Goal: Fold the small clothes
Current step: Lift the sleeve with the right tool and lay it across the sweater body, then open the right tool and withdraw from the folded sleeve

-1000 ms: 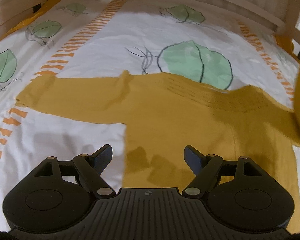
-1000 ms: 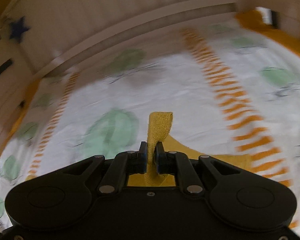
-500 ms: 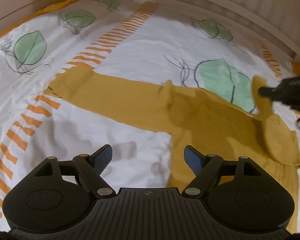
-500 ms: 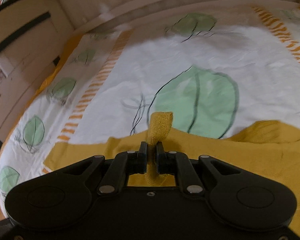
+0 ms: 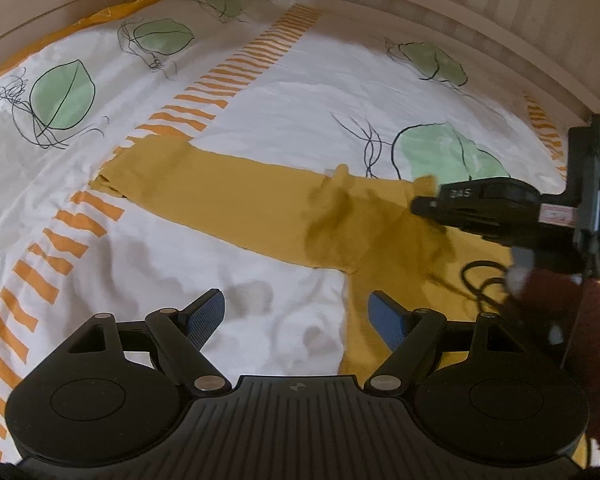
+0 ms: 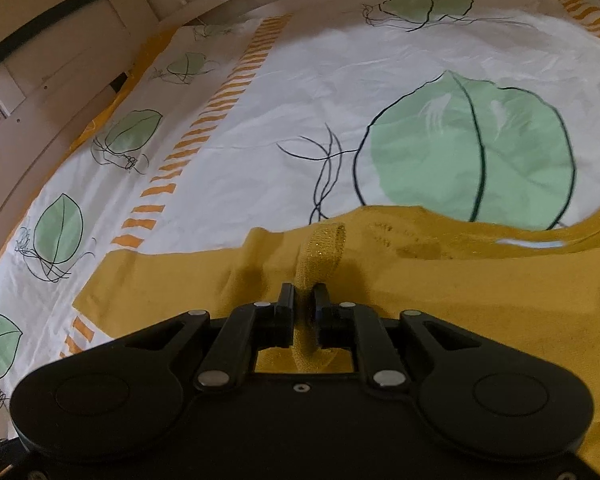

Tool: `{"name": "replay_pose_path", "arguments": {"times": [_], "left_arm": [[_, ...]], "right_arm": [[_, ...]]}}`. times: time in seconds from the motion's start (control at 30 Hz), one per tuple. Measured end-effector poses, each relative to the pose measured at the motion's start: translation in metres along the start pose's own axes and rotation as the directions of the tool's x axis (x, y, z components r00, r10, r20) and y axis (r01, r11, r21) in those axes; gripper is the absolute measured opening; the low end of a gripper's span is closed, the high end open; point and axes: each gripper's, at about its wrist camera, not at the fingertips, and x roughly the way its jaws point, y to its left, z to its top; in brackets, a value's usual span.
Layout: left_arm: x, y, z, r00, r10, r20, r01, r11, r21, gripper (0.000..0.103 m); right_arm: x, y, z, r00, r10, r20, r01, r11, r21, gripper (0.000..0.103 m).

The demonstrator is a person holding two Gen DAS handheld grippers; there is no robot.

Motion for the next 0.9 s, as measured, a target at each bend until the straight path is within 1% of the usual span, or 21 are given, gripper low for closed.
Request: {"name": "replay_pose_path", "arguments": {"times": [0.03, 0.07, 0.1, 0.13, 0.17, 0.2, 0.27, 0.33, 0.43, 0.57, 0.67, 0.83, 0.9], "left_arm": [[0.000, 0.000, 0.000, 1.000, -0.002, -0.001, 0.002, 1.000, -0.001, 0.078], [0.001, 0.000, 0.000, 1.000, -0.004, -0.002, 0.003, 1.000, -0.004, 0.078], [0.001, 0.001, 0.000, 1.000, -0.005, -0.004, 0.005, 1.000, -0.007, 0.078], [0.002, 0.001, 0.000, 1.000, -0.005, -0.005, 0.005, 1.000, -0.012, 0.078], [0.003, 0.002, 0.001, 1.000, -0.004, -0.007, 0.004, 1.000, -0.016, 0.078], [0.003, 0.002, 0.001, 1.000, -0.003, -0.008, 0.002, 1.000, -0.019, 0.078], [0.004, 0.003, 0.001, 1.000, 0.003, -0.011, -0.003, 1.000, -0.026, 0.078], [0.005, 0.004, 0.001, 1.000, 0.005, -0.013, -0.006, 0.999, -0.035, 0.078], [0.006, 0.002, 0.001, 1.000, 0.004, -0.014, -0.005, 0.999, -0.041, 0.078], [0.008, -0.003, 0.000, 1.000, 0.000, -0.019, -0.001, 1.000, -0.027, 0.078], [0.009, -0.010, -0.002, 1.000, 0.000, -0.022, -0.001, 1.000, -0.006, 0.078], [0.014, -0.018, -0.005, 1.000, 0.002, -0.030, -0.001, 1.000, 0.012, 0.078], [0.017, -0.020, -0.005, 0.999, -0.002, -0.036, 0.003, 1.000, 0.011, 0.078]], "right_arm": [[0.002, -0.001, -0.002, 1.000, 0.024, 0.010, -0.025, 1.000, 0.007, 0.027], [0.004, -0.003, -0.003, 0.998, 0.063, 0.017, -0.064, 0.998, 0.016, 0.031], [0.006, -0.005, -0.004, 0.996, 0.091, 0.023, -0.092, 0.995, 0.026, 0.048], [0.004, -0.007, -0.005, 0.993, 0.113, 0.032, -0.114, 0.993, 0.029, 0.056], [0.002, -0.008, -0.005, 0.991, 0.123, 0.046, -0.124, 0.992, 0.024, 0.070], [-0.001, -0.009, -0.006, 0.989, 0.135, 0.064, -0.136, 0.991, 0.011, 0.074], [-0.011, -0.012, -0.005, 0.987, 0.133, 0.093, -0.132, 0.991, -0.014, 0.074], [-0.020, -0.020, -0.004, 0.988, 0.109, 0.106, -0.107, 0.994, -0.025, 0.074], [-0.034, -0.043, -0.004, 0.990, 0.065, 0.125, -0.065, 0.998, 0.000, 0.074], [-0.050, -0.088, -0.009, 0.992, -0.023, 0.123, 0.014, 0.998, 0.069, 0.074], [-0.060, -0.126, -0.018, 0.989, -0.094, 0.113, 0.080, 0.989, 0.126, 0.074], [-0.080, -0.184, -0.036, 0.969, -0.234, 0.077, 0.214, 0.955, 0.205, 0.074], [-0.090, -0.202, -0.045, 0.966, -0.242, 0.088, 0.216, 0.948, 0.232, 0.073]]}}
